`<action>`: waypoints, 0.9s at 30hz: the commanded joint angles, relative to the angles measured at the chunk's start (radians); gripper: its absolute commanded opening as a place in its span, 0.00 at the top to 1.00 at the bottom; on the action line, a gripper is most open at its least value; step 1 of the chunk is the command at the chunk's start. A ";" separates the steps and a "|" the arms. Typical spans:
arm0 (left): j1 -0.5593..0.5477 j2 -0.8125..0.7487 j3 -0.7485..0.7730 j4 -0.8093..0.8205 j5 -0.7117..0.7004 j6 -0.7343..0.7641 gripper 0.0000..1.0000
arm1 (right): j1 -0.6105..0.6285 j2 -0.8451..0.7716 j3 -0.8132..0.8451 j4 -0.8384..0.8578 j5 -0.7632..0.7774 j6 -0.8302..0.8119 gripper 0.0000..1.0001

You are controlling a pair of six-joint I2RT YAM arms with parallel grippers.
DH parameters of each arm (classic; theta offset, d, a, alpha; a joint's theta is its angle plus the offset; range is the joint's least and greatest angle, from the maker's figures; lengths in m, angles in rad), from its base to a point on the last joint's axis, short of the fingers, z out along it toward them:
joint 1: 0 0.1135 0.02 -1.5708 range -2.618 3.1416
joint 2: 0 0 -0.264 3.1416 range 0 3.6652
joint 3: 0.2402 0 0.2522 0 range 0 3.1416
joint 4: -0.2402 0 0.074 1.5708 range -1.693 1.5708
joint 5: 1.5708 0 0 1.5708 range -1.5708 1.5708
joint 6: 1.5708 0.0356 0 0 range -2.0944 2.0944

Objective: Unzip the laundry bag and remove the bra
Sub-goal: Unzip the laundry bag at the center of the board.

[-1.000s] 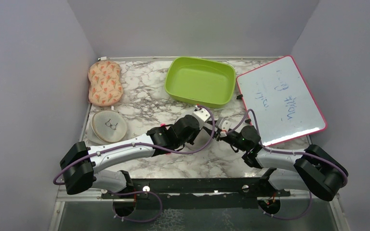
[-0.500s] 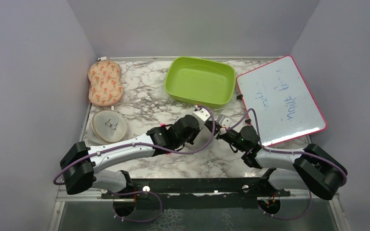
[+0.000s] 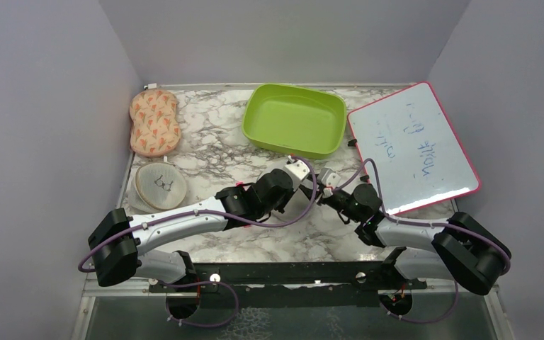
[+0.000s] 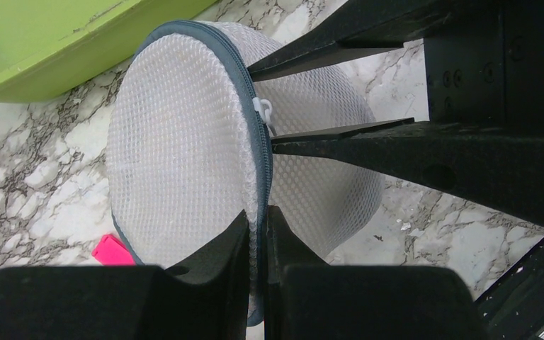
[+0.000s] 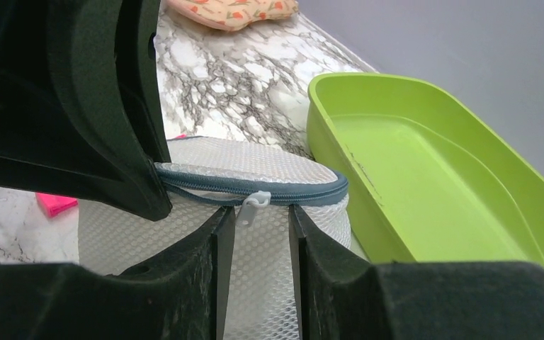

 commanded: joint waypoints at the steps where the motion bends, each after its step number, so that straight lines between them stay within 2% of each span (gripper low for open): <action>1: 0.000 -0.025 0.022 -0.008 0.031 0.005 1.00 | 0.000 0.027 0.032 0.044 -0.038 0.009 0.67; 7: 0.000 -0.027 0.022 -0.007 0.029 0.001 1.00 | 0.000 0.052 0.036 0.065 -0.026 0.005 0.77; 21: 0.001 -0.036 0.015 -0.011 0.018 0.002 1.00 | 0.000 0.002 0.013 0.019 0.038 0.040 0.99; 27: 0.000 -0.029 0.017 -0.027 0.020 0.015 1.00 | 0.000 -0.026 0.014 -0.029 0.063 0.052 0.99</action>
